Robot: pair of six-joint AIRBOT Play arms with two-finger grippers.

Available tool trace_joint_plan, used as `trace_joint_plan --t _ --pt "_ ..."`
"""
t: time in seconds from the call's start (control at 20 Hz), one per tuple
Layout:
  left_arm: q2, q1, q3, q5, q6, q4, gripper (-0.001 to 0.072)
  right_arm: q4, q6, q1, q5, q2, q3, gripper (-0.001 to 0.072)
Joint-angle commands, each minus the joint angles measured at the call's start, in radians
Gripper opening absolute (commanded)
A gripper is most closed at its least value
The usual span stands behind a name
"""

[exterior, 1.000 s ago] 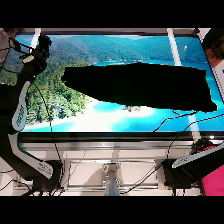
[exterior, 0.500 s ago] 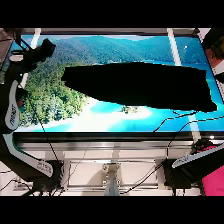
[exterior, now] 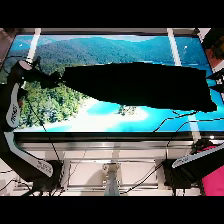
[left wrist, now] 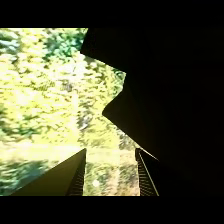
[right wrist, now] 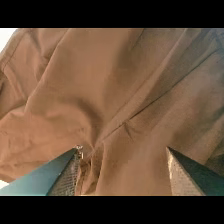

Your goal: Fold the clothes and pants, and hang the long-sleeved shirts on hangers.

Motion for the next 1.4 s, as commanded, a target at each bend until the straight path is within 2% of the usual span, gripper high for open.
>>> trace_joint_plan --t 0.0,0.15,0.4,0.45,0.5,0.55,0.6,0.7,0.75,0.9,1.0,1.15,1.35 --pt "-0.032 -0.016 -0.005 0.082 -0.04 0.013 0.0358 0.008 -0.01 0.005 0.008 -0.001 0.0 0.0588" --pt "-0.039 -0.028 -0.005 0.171 -0.092 0.005 0.0358 0.008 -0.01 0.005 -0.008 -0.001 0.0 0.0588" --pt "-0.078 -0.069 -0.005 0.192 -0.092 0.0 0.0341 0.008 -0.01 0.005 -0.034 0.0 0.0 0.0588" --pt "-0.082 -0.076 -0.005 0.192 -0.091 -0.007 0.0244 0.008 -0.01 0.005 -0.035 0.0 0.0 0.0588" --pt "-0.081 -0.079 -0.005 0.192 -0.09 -0.007 0.0038 0.008 -0.01 0.005 -0.036 0.0 0.0 0.0587" --pt "-0.075 -0.082 -0.004 0.193 -0.088 -0.007 0.0006 0.007 -0.01 0.005 -0.039 0.0 0.0 0.0587" --pt "-0.063 -0.082 -0.004 0.191 -0.086 -0.006 0.0004 0.001 -0.01 0.005 -0.041 0.0 0.0 0.0586" --pt "-0.003 -0.077 -0.004 0.177 -0.045 -0.002 0.0003 -0.051 -0.01 -0.005 -0.036 0.0 0.0 0.049" --pt "0.041 -0.074 -0.004 0.149 -0.007 0.015 0.0003 -0.096 -0.011 -0.017 -0.027 -0.001 0.0 0.0476" --pt "0.21 -0.085 -0.005 -0.082 0.003 0.222 0.0003 -0.14 -0.027 -0.078 0.056 -0.005 -0.014 0.0476" --pt "0.317 -0.107 -0.005 -0.231 -0.035 0.361 0.0004 -0.122 -0.026 -0.128 0.092 -0.006 -0.063 0.0478" --pt "0.432 -0.143 -0.005 -0.352 -0.042 0.367 0.0004 -0.122 -0.042 -0.176 0.086 -0.006 -0.191 0.0489" --pt "0.486 -0.215 -0.005 -0.426 -0.054 0.365 0.0005 -0.138 -0.166 -0.181 0.0 -0.008 -0.317 0.0489"
